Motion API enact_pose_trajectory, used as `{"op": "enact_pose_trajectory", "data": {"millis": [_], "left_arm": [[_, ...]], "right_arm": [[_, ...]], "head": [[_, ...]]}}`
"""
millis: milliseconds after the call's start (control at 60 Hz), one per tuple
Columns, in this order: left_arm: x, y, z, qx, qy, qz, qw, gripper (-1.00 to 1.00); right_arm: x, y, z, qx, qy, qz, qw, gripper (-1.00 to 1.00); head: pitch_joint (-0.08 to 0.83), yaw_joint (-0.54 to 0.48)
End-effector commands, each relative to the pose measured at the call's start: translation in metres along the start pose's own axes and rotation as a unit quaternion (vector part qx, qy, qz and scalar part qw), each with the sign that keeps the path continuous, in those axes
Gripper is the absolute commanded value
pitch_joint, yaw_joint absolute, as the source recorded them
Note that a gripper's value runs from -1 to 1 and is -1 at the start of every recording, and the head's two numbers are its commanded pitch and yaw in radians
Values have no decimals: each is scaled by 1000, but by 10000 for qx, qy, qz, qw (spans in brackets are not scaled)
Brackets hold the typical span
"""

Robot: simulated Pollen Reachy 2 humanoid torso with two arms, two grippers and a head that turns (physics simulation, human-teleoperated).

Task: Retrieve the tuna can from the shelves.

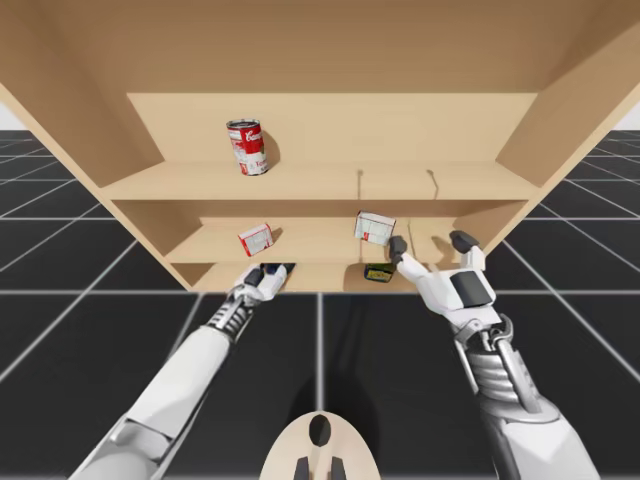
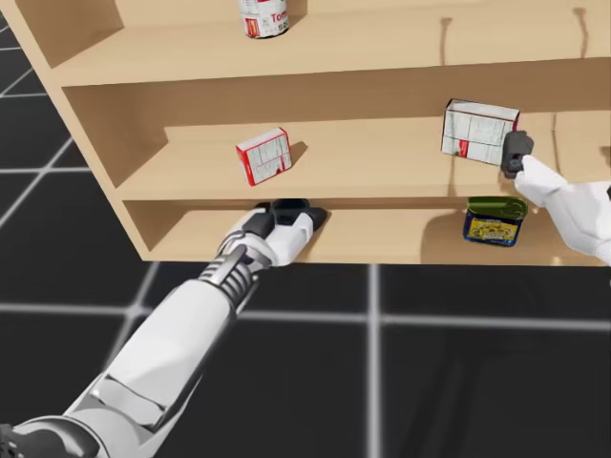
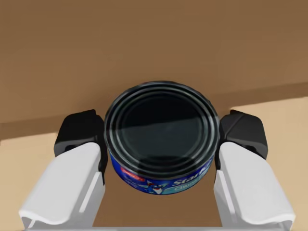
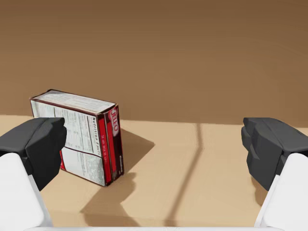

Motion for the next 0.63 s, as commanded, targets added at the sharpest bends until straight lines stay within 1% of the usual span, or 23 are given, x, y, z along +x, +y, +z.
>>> {"op": "enact_pose_trajectory", "data": {"millis": [17,50,150,283,367,433,483,500,550,583,617,633], "left_arm": [[3,-56,8,-532,-447,427,9967,1000],[6,-56,12,-532,-526,400,9964,1000],[10,-55,22,-495,-597,349,9964,1000],[12,-48,45,-430,-485,287,9975,1000],[11,-42,64,-394,-395,262,9981,1000],[7,-39,81,-366,-340,181,9986,1000],[5,-37,94,-398,-295,181,9986,1000],[4,-36,100,-398,-292,132,9987,1000],[2,-33,116,-421,-255,125,9987,1000],[1,-31,129,-414,-251,31,9988,1000],[0,-30,139,-428,-256,-1,9988,1000],[0,-29,143,-447,-255,15,9987,1000]], "right_arm": [[0,1,1,-41,-59,-94,9999,-1000],[1,1,1,-47,-81,-98,9999,-1000],[1,0,1,-60,-91,-105,9999,-1000],[1,0,1,-55,-80,-100,9999,-1000],[1,1,0,-52,-83,-92,9999,-1000],[1,1,0,-52,-86,-90,9999,-1000],[1,1,0,-51,-84,-88,9999,-1000],[1,1,0,-50,-82,-89,9999,-1000],[0,1,0,-47,-79,-81,9999,-1000],[0,1,0,-45,-73,-83,9999,-1000],[0,1,0,-46,-70,-86,9999,-1000],[0,1,0,-48,-71,-86,9999,-1000]], "head": [[615,154],[614,154],[612,157],[610,159],[608,158],[608,160],[607,161],[606,161],[605,161],[604,160],[604,160],[604,160]]}}
